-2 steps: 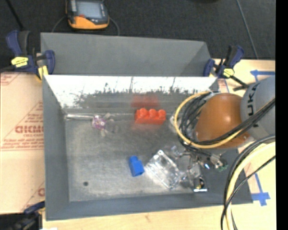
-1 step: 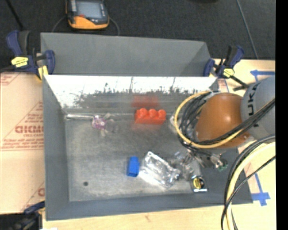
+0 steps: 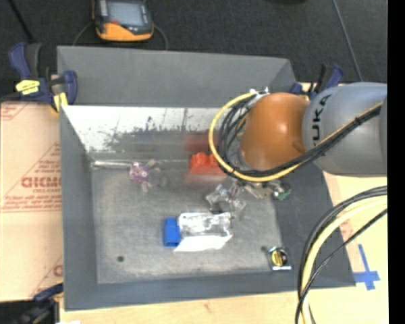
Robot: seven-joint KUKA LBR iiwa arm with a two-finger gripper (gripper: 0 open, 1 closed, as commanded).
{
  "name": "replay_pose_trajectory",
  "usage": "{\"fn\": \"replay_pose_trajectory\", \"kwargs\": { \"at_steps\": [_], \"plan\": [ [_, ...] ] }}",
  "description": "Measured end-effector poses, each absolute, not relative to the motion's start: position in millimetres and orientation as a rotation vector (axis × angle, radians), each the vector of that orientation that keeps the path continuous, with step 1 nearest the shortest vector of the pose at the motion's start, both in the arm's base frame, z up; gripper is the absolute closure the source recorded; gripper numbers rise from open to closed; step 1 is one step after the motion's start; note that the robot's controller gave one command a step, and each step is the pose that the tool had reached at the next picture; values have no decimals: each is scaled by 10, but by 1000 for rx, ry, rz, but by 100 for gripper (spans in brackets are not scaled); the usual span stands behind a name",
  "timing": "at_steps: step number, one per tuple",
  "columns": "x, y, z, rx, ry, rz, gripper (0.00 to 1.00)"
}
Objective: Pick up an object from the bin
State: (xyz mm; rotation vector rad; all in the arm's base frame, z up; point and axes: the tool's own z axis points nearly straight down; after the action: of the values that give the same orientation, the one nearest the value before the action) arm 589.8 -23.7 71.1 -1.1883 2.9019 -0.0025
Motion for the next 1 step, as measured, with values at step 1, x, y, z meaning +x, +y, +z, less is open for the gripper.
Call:
{"fn": "replay_pose_trajectory", "kwargs": {
  "at_steps": [1],
  "plan": [
    [5890, -238, 709, -1184, 2905, 1, 0]
  ]
}}
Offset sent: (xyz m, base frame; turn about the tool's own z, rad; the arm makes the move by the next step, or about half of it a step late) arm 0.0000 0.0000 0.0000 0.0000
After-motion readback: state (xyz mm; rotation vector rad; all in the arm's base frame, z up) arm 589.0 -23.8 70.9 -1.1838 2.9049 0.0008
